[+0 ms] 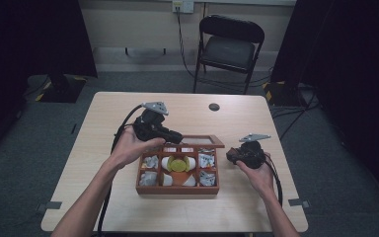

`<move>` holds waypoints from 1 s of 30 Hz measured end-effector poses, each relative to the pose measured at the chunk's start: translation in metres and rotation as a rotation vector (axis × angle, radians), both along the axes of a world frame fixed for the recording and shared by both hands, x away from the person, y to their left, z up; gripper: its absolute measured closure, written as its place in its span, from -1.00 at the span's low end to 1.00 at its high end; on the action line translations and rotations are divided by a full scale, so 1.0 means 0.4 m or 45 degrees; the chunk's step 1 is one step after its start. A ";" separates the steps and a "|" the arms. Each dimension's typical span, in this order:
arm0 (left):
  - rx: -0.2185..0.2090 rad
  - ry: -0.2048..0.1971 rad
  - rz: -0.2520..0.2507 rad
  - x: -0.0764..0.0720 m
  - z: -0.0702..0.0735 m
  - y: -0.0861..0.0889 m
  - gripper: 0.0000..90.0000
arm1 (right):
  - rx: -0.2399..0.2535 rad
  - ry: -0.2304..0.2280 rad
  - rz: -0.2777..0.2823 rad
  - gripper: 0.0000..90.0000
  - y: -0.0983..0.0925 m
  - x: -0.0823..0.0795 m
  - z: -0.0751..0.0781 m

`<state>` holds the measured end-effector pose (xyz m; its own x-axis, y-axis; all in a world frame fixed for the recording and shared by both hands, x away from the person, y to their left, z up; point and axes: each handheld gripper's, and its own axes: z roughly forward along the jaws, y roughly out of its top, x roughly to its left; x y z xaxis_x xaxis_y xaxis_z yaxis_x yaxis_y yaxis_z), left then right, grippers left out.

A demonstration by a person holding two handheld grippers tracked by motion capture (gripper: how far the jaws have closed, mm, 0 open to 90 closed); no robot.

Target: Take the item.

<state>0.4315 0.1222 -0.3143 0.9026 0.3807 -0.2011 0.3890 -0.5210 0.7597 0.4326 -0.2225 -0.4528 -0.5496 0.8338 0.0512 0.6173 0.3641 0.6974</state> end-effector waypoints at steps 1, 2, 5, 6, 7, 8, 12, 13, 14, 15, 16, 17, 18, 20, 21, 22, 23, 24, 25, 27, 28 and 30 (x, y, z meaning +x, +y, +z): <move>0.004 0.002 -0.003 0.000 0.001 0.000 0.82 | 0.000 0.007 -0.005 0.29 -0.001 0.001 -0.003; 0.002 -0.002 -0.002 0.001 0.001 0.000 0.82 | 0.003 0.011 -0.009 0.29 -0.004 0.003 -0.007; 0.003 -0.001 -0.003 0.000 0.000 0.000 0.82 | -0.002 0.024 -0.017 0.29 -0.009 0.007 -0.020; 0.001 -0.001 -0.001 0.000 0.000 0.000 0.82 | -0.004 0.028 -0.021 0.29 -0.009 0.008 -0.024; -0.001 0.000 -0.001 0.000 0.000 0.001 0.82 | 0.003 0.021 -0.022 0.29 -0.011 0.009 -0.026; 0.000 -0.001 -0.004 0.001 0.000 0.002 0.82 | 0.010 0.023 -0.027 0.29 -0.012 0.009 -0.026; 0.005 0.002 -0.008 -0.002 -0.002 0.000 0.82 | -0.019 0.011 -0.018 0.28 -0.006 0.006 -0.026; 0.004 0.001 -0.008 -0.002 -0.002 0.000 0.82 | -0.020 0.007 -0.016 0.28 -0.006 0.006 -0.027; 0.004 0.002 -0.008 -0.002 -0.002 0.000 0.82 | -0.023 0.003 -0.012 0.27 -0.005 0.005 -0.027; 0.004 0.001 -0.006 -0.002 -0.002 0.000 0.82 | -0.019 0.003 -0.009 0.27 -0.005 0.004 -0.028; 0.001 -0.004 -0.003 -0.003 -0.002 0.001 0.82 | -0.012 0.004 -0.003 0.26 -0.006 0.003 -0.029; -0.003 -0.003 -0.002 -0.002 -0.002 0.001 0.82 | -0.007 0.006 0.004 0.26 -0.006 0.002 -0.030; -0.007 -0.002 -0.001 -0.001 -0.002 0.002 0.82 | -0.001 0.006 0.008 0.25 -0.006 0.002 -0.032; 0.001 -0.002 -0.006 -0.002 -0.002 0.001 0.82 | 0.022 0.017 0.012 0.23 -0.006 0.003 -0.034; 0.002 -0.003 -0.005 -0.003 -0.002 0.001 0.82 | 0.032 0.014 0.016 0.21 -0.005 0.003 -0.034; 0.000 -0.008 -0.001 -0.003 -0.002 0.001 0.82 | 0.041 0.013 0.018 0.17 -0.005 0.003 -0.034; -0.002 -0.005 -0.004 -0.002 -0.002 0.001 0.82 | 0.050 0.013 0.024 0.11 -0.005 0.002 -0.034; -0.008 -0.004 -0.001 -0.002 -0.003 0.002 0.82 | 0.051 0.011 0.023 0.04 -0.004 0.001 -0.034; -0.013 -0.003 0.001 -0.001 -0.004 0.003 0.82 | 0.051 0.010 0.015 -0.03 -0.003 0.001 -0.034; -0.011 0.001 -0.003 -0.001 -0.004 0.003 0.82 | 0.051 0.009 0.011 -0.07 -0.003 0.001 -0.034; -0.009 -0.003 0.002 -0.002 -0.004 0.002 0.82 | 0.049 0.006 0.004 -0.11 -0.003 0.001 -0.033; -0.004 -0.003 0.000 -0.004 -0.004 0.001 0.82 | 0.060 0.004 -0.003 -0.18 -0.002 -0.001 -0.031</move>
<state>0.4300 0.1225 -0.3159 0.9031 0.3800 -0.2002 0.3873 -0.5188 0.7621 0.4324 -0.2233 -0.4654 -0.5474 0.8317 0.0925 0.6205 0.3293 0.7117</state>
